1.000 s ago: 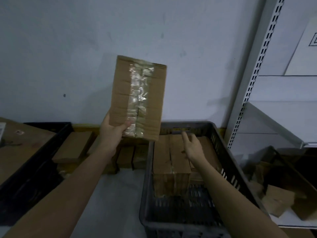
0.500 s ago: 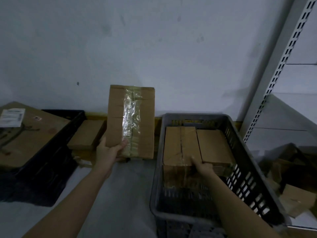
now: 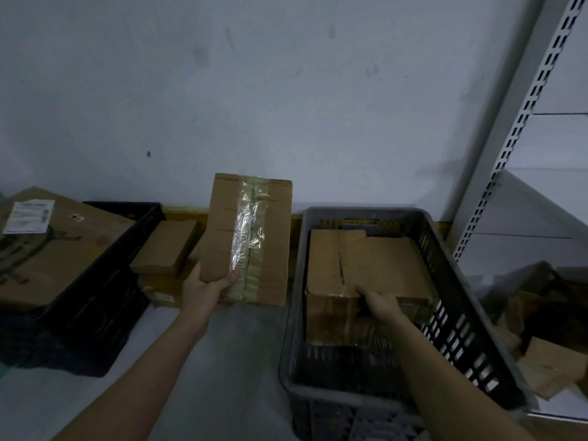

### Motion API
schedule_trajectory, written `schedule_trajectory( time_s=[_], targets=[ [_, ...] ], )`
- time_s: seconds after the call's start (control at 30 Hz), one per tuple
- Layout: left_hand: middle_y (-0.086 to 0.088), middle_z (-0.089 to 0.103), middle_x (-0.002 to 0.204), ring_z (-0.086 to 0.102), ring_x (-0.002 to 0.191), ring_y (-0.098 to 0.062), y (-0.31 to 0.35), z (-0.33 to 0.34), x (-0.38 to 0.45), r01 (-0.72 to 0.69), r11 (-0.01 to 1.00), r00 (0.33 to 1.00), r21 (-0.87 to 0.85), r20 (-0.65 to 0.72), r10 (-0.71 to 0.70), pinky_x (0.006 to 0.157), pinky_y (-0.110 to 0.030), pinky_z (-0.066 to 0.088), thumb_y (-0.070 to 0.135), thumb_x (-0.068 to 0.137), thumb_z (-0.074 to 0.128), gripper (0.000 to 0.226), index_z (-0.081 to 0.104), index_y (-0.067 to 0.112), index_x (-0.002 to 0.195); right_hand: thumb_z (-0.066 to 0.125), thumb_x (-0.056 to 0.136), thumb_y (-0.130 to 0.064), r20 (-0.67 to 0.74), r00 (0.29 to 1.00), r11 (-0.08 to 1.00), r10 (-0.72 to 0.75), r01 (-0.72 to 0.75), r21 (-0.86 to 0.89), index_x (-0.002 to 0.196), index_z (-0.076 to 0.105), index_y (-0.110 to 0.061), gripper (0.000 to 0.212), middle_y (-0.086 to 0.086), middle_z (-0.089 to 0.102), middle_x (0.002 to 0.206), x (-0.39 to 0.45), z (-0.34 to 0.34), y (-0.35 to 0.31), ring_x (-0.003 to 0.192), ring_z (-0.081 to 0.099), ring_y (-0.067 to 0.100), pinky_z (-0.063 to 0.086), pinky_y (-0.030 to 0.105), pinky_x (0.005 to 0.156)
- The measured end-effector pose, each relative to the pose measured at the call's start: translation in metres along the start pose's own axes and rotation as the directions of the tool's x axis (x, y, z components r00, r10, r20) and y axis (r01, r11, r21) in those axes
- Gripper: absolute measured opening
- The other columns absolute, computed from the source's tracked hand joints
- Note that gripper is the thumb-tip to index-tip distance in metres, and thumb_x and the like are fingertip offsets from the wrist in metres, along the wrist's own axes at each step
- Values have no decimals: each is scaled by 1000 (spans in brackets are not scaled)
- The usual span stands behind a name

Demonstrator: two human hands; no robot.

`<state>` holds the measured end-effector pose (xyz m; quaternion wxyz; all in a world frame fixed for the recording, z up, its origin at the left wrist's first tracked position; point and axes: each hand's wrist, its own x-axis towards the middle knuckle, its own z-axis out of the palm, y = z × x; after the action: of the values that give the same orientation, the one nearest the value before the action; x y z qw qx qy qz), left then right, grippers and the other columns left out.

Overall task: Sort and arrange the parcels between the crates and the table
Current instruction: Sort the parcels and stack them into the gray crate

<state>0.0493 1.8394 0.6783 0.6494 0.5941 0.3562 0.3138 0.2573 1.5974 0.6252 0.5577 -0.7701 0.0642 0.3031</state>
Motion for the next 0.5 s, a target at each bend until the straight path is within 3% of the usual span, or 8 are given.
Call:
schedule_trajectory(
  time_s=[0.1,0.2,0.27,0.33,0.4,0.5],
  targets=[
    [-1,72,105,70,93,-24,5,-1,-1,5,1000,1000,-3,1,-5,75,-47,60,6,76,82,44,64,26,110,68,88,-48,-53,998,998,-36,33,-53,118,61,4,61,18,65,114,-8,-7,-8,97,64,34,55,43,86],
    [-1,72,106,70,91,-22,12,-1,-1,-4,1000,1000,-8,-5,4,68,-42,61,6,77,81,52,62,21,122,72,89,-39,-72,996,999,-53,53,-12,96,57,1,43,16,62,98,-24,-12,-20,82,64,34,59,47,79],
    [-1,71,104,70,88,-23,17,0,-2,-5,1000,1000,-1,-9,5,65,-44,62,6,78,80,54,60,20,125,75,87,-35,-81,995,998,-51,53,29,97,55,2,43,16,61,93,-34,-16,-29,73,66,36,61,52,71],
    [-1,72,102,70,85,-24,23,2,-2,-9,1000,1000,13,-6,9,69,-51,61,7,78,80,51,60,21,123,78,81,-40,-95,991,995,-90,93,24,101,59,3,52,17,66,97,-49,-22,-40,75,70,38,62,48,64],
    [-3,72,101,71,84,-25,30,4,-2,-13,1000,1000,15,-5,13,72,-57,60,9,78,81,47,60,22,118,79,74,-48,-108,984,990,-139,139,-7,100,60,3,61,15,67,90,-61,-30,-52,73,72,34,62,46,65],
    [-2,70,103,68,86,-21,43,9,-2,-25,1000,1000,4,-12,25,73,-53,60,9,79,79,46,59,23,118,75,84,-41,-129,969,978,-209,208,-23,102,47,-2,51,7,55,85,-83,-46,-75,73,64,27,61,46,68]
  ],
)
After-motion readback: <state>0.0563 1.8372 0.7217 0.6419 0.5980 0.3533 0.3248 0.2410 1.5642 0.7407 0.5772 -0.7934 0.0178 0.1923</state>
